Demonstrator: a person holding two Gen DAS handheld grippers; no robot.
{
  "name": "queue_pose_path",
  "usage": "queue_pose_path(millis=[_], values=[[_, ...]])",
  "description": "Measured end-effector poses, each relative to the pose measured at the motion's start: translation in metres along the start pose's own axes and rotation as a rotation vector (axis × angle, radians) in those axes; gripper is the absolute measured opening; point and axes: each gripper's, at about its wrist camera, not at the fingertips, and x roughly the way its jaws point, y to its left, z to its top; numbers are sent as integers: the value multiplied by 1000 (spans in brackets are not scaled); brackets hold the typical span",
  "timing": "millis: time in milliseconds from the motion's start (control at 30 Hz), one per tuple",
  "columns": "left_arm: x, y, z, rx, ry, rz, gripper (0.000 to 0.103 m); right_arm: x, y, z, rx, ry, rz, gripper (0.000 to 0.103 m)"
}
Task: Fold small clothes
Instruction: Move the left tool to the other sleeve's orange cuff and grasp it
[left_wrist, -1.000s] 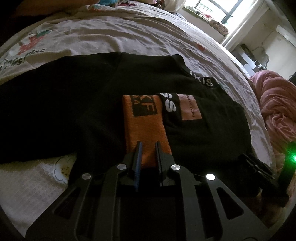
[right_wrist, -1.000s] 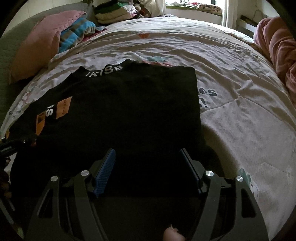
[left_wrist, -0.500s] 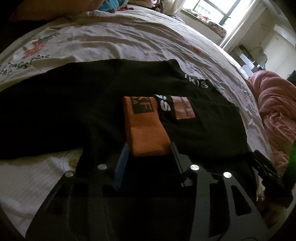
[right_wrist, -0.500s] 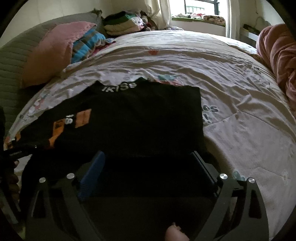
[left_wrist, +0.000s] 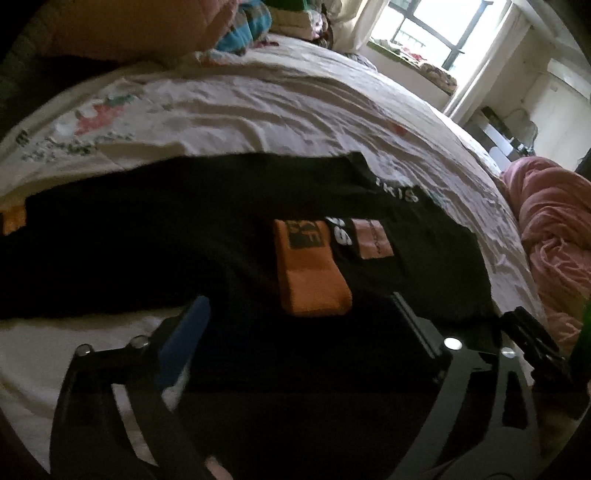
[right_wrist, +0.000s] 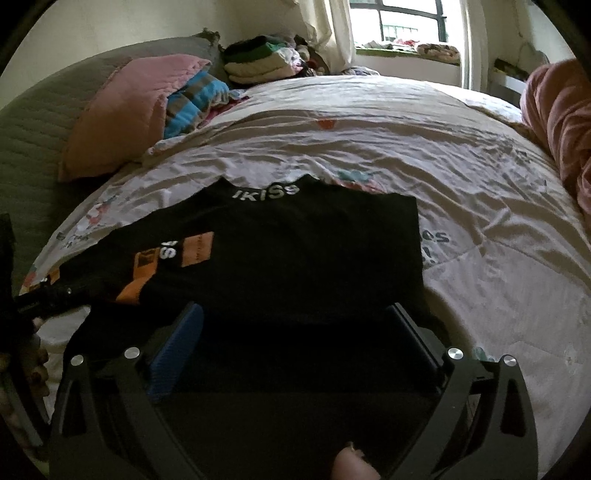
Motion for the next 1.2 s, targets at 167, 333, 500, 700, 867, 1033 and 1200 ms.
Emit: queue_pose_path(millis=[167,333,500,700,867,1033,1200], values=[[-14,10,2,-8,-41,47,93,-4,17,3,-33,-15,19,98],[-28,25,3,-41,-74,75,93,-7,36,8,-61,-31,42,98],[-38,42,3,-69,-101,124,93,-9,55,10,-89,-40,64,98],[-49,58,4,-107,-120,159,93,-9,78,14,-125,-45,92,98],[-60,70,4,-138,-145,175,93,-11,100,16,-165,-53,116,98],[-69,88,5,-185,-162,184,93,-9,119,17,-200,-51,140,98],[-73,105,5,-234,-167,201,93,-8,140,17,-236,-52,166,98]])
